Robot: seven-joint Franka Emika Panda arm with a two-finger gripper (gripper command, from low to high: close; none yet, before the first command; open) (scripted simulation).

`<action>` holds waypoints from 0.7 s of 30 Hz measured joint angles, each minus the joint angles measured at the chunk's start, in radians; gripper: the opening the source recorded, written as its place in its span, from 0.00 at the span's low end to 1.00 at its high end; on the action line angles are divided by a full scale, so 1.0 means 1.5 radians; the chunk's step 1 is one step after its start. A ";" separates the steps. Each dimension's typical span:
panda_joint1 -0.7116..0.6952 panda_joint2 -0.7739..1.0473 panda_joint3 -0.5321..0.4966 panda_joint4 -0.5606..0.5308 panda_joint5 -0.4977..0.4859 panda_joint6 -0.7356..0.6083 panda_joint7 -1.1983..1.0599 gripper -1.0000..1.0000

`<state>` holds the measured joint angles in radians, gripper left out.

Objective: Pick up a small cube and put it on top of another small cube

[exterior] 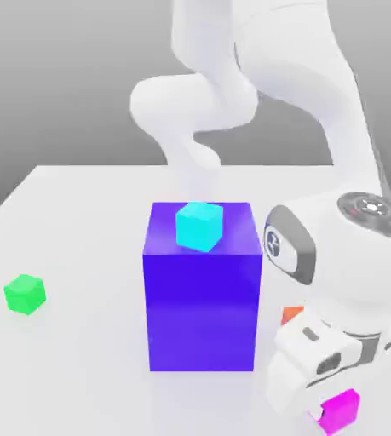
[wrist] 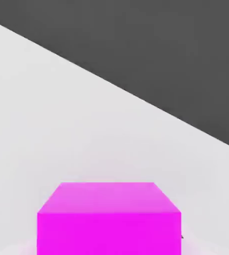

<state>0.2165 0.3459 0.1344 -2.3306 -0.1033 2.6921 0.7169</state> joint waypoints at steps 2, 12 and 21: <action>-0.024 -0.028 -0.016 -0.008 -0.008 -0.008 -0.032 0.00; -0.201 -0.154 -0.157 -0.094 -0.052 -0.016 -0.237 0.00; -0.408 -0.251 -0.259 -0.176 -0.033 -0.016 -0.466 0.00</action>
<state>-0.3957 -0.0304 -0.2542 -2.5948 -0.1523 2.6685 0.0173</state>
